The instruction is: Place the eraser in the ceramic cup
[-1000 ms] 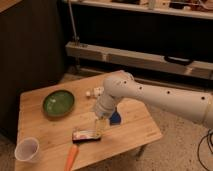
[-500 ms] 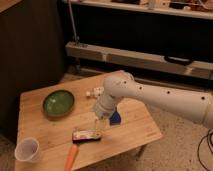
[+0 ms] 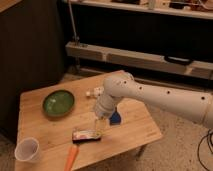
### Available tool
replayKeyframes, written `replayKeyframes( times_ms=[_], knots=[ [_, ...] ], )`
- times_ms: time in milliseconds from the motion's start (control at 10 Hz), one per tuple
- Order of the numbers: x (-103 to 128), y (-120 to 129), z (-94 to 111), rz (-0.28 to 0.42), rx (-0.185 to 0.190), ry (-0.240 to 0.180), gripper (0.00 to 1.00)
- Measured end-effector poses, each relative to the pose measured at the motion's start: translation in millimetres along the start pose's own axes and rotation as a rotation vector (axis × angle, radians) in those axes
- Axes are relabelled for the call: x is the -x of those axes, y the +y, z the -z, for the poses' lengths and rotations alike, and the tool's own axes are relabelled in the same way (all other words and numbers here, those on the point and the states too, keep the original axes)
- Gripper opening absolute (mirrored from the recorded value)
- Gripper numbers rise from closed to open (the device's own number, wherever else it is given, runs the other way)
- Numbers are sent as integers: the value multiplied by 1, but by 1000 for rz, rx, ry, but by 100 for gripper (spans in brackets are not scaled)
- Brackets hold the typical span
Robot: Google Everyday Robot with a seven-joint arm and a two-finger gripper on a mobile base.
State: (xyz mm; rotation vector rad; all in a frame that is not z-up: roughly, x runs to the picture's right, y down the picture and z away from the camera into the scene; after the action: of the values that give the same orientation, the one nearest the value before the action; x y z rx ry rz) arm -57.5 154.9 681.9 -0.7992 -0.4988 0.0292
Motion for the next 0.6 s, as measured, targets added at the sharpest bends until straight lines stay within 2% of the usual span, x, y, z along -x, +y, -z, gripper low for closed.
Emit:
replayKeyframes(
  times_ms=[200, 400, 500, 600],
  knots=[
    [0, 0, -3, -6, 8, 10, 80],
    [8, 5, -21, -44, 5, 76, 80],
    [17, 11, -40, -64, 0, 121, 80],
    [18, 13, -53, -76, -3, 139, 80]
  ],
)
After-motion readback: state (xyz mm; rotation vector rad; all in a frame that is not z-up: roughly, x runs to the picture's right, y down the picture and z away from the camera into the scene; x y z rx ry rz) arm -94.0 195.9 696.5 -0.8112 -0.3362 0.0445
